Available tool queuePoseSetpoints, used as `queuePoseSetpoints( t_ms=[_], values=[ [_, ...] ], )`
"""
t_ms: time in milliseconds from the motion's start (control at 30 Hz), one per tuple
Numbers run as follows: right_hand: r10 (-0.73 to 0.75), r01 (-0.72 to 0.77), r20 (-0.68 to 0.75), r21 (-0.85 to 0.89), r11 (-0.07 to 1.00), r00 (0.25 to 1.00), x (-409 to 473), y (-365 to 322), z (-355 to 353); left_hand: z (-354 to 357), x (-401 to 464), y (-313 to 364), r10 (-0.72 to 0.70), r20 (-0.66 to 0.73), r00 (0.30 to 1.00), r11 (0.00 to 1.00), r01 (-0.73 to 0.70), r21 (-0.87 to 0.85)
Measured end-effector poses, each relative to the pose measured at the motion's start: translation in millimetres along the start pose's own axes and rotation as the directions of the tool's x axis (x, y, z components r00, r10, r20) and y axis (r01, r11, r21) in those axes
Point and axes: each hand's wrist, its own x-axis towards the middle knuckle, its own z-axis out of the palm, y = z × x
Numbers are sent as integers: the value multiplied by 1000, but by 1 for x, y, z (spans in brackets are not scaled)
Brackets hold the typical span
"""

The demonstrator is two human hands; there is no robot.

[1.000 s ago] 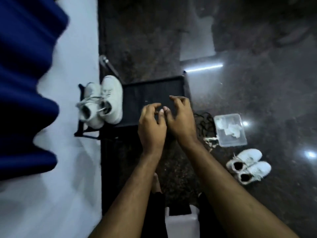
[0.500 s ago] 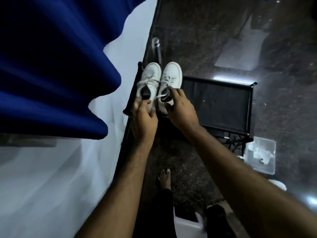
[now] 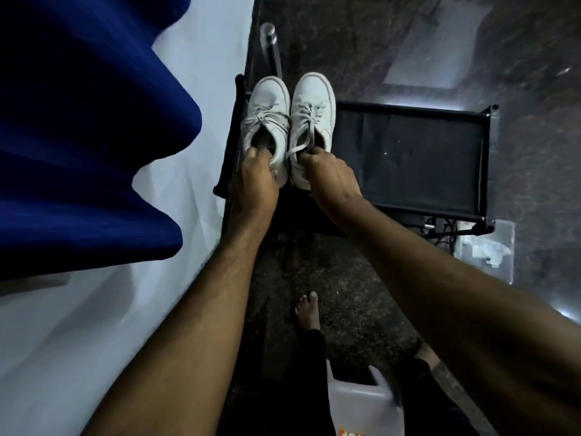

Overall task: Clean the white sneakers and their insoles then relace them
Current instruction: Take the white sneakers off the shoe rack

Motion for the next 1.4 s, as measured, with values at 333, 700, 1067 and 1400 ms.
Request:
queuePoseSetpoints(
  t_ms=[333,700,1067,1400],
  values=[
    [112,-89,-332,84,993,937,-131,58,-64,-28,-103,120,91,-285,954,995,-96,-2],
    [313,-262,-358,184,947,880,-350,253,-72,44,-259,322,355,-184,916,932,-361,1],
    [520,-468,-349,229,854,780,-489,402,11,190,-392,379,464,69,883,886,-465,-2],
    [482,-456,-269,157,876,834,-463,466,183,358,-367,299,608,260,750,779,-626,-17]
  ],
)
